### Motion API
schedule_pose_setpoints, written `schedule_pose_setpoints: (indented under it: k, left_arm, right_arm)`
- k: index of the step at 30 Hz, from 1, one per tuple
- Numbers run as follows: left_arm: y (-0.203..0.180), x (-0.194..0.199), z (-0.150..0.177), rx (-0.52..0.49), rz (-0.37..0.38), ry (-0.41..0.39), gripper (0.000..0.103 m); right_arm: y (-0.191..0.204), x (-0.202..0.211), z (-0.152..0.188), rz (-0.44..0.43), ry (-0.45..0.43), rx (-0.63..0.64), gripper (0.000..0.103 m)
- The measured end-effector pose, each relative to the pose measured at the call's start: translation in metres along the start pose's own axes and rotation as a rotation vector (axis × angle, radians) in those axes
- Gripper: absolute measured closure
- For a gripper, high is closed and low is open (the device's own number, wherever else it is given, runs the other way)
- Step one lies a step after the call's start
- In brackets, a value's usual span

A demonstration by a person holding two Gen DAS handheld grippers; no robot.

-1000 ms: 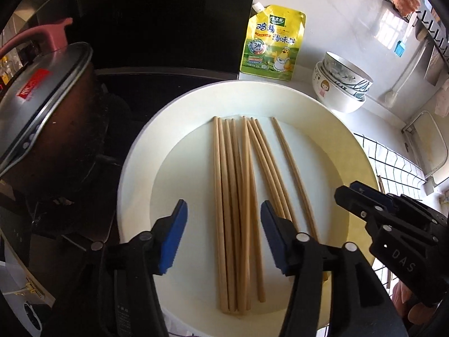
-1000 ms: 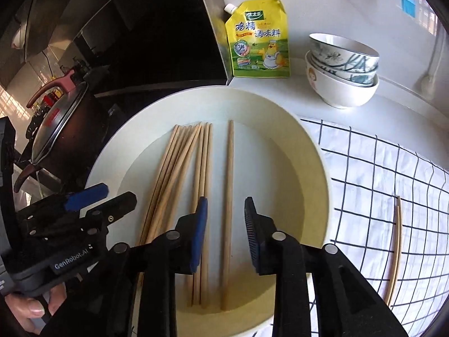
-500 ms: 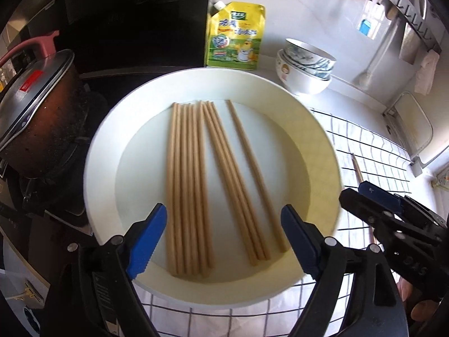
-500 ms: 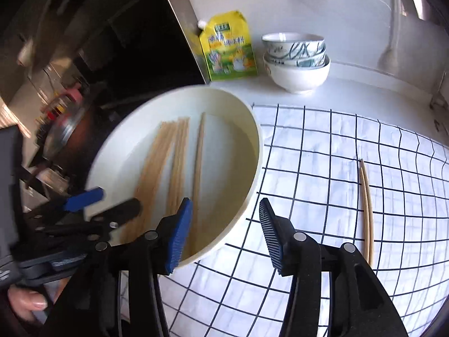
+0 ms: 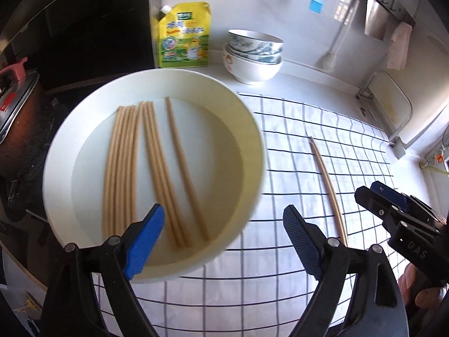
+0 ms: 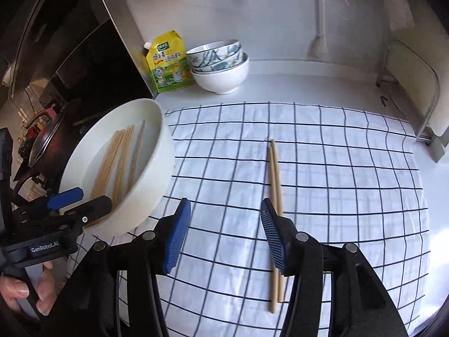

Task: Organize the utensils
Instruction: 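Move both open tools back over the last two chopsticks on the cloth, then grasp one chopstick with the right tool and pull it apart from the other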

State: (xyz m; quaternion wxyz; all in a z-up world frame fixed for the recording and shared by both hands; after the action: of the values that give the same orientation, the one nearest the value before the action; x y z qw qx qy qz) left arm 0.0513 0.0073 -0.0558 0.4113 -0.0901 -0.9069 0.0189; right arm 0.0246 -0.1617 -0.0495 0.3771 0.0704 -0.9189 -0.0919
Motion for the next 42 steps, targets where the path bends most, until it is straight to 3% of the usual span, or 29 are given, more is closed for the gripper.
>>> schedule_pose_setpoints:
  k: [6, 14, 21, 36, 42]
  left_arm:
    - [-0.035, -0.005, 0.002, -0.022, 0.013, 0.003, 0.018]
    - [-0.069, -0.024, 0.004, -0.047, 0.008, 0.011, 0.018]
    - [-0.072, -0.030, 0.018, -0.029, -0.036, 0.033, 0.017]
    - [-0.085, -0.032, 0.038, -0.021, -0.016, 0.073, 0.017]
    - [-0.088, -0.034, 0.041, -0.020, -0.014, 0.081, 0.017]
  right_arm:
    - [-0.044, -0.003, 0.016, 0.060, 0.030, -0.023, 0.053]
    - [-0.073, -0.012, 0.033, 0.068, 0.064, -0.027, 0.053]
    - [-0.075, -0.027, 0.044, 0.040, 0.091, -0.023, 0.053]
    - [-0.078, -0.045, 0.062, 0.087, 0.113, 0.074, 0.053]
    - [-0.072, -0.046, 0.062, 0.069, 0.109, 0.110, 0.053]
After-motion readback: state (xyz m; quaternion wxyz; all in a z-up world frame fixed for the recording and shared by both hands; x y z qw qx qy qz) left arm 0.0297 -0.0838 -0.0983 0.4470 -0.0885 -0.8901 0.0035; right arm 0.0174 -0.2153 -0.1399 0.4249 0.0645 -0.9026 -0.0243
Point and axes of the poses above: each gripper's, at about its wrist camera, not at the fingertips, and x roughly against the way its jaws point, y to its left, z to its underside, the point moved 7 cm from there along -x, roughly the way its jaws point, and after that the axes turned 11 degrees about -y, right-handed, at the moved point
